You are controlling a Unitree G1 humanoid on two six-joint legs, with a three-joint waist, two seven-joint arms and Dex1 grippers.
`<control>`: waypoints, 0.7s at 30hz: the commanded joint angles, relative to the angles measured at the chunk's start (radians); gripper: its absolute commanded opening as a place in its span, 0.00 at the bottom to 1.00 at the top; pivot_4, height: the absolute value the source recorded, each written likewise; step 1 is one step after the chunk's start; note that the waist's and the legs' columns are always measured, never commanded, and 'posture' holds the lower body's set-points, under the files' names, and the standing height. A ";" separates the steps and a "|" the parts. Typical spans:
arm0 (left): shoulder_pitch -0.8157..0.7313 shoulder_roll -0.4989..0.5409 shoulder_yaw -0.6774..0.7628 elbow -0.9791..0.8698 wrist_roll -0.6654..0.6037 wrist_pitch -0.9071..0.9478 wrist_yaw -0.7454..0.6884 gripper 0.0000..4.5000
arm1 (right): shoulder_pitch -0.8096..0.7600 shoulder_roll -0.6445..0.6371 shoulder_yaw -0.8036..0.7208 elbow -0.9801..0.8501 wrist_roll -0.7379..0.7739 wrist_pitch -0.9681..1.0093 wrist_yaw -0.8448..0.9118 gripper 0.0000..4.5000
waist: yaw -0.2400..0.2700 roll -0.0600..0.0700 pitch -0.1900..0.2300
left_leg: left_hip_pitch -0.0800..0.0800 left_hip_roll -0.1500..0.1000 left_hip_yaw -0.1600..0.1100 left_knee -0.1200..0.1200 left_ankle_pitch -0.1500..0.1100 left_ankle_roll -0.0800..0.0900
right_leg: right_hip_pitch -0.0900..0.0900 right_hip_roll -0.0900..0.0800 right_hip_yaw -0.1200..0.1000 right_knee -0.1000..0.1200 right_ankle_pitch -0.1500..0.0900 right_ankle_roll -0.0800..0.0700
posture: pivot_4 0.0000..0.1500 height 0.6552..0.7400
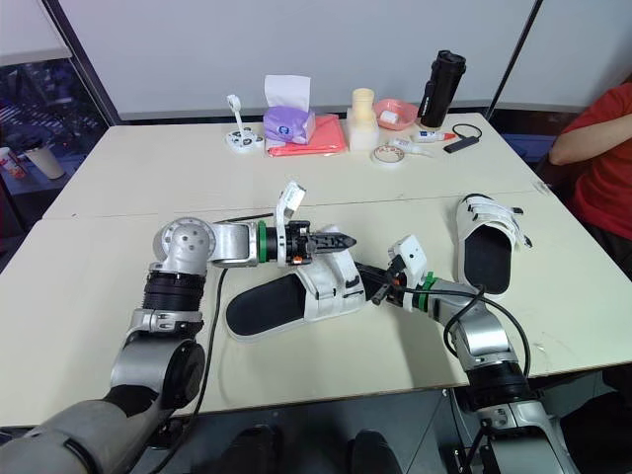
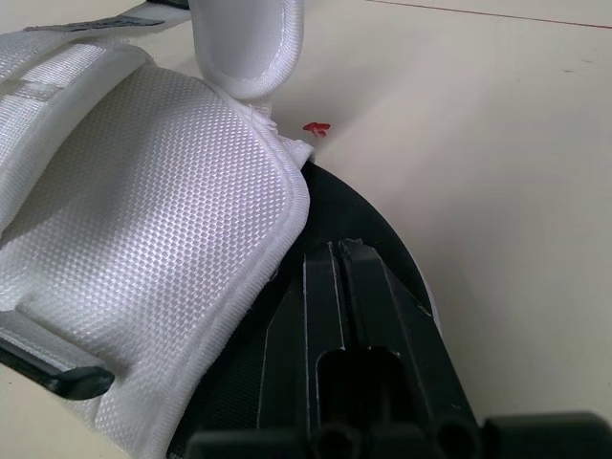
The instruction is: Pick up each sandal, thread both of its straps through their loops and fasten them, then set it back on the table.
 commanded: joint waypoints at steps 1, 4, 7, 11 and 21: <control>0.012 0.023 -0.086 -0.053 0.038 -0.063 -0.077 0.01 | 0.031 0.000 0.023 0.056 -0.044 0.027 -0.023 0.00 | 0.001 0.000 0.000 | 0.000 0.000 0.000 0.000 0.000 0.000 | 0.000 0.000 0.000 0.000 0.000 0.000 | 1.00 1.00; 0.019 0.030 -0.127 -0.045 0.064 -0.106 -0.117 0.01 | 0.035 0.000 0.022 0.051 -0.043 0.029 -0.025 0.00 | 0.001 0.000 0.000 | 0.000 0.000 0.000 0.000 0.000 0.000 | 0.000 0.000 0.000 0.000 0.000 0.000 | 1.00 1.00; 0.012 0.024 -0.133 -0.015 0.082 -0.140 -0.139 0.01 | 0.039 -0.001 0.020 0.045 -0.042 0.032 -0.028 0.00 | 0.002 0.000 0.000 | 0.000 0.000 0.000 0.000 0.000 0.000 | 0.000 0.000 0.000 -0.001 0.000 0.000 | 1.00 1.00; -0.016 0.005 -0.072 0.042 0.060 -0.128 -0.136 0.01 | 0.047 -0.001 0.017 0.036 -0.040 0.036 -0.031 0.00 | 0.002 0.000 0.000 | 0.000 0.000 0.000 -0.002 0.000 0.000 | 0.000 0.000 0.000 -0.003 0.000 0.000 | 1.00 1.00; 0.022 0.043 -0.107 -0.019 0.116 -0.210 -0.166 0.65 | 0.057 0.003 0.018 0.028 -0.040 0.038 -0.038 0.00 | 0.002 0.000 0.000 | 0.000 0.000 0.000 -0.004 0.000 0.000 | 0.000 0.000 0.000 -0.004 0.000 0.000 | 1.00 1.00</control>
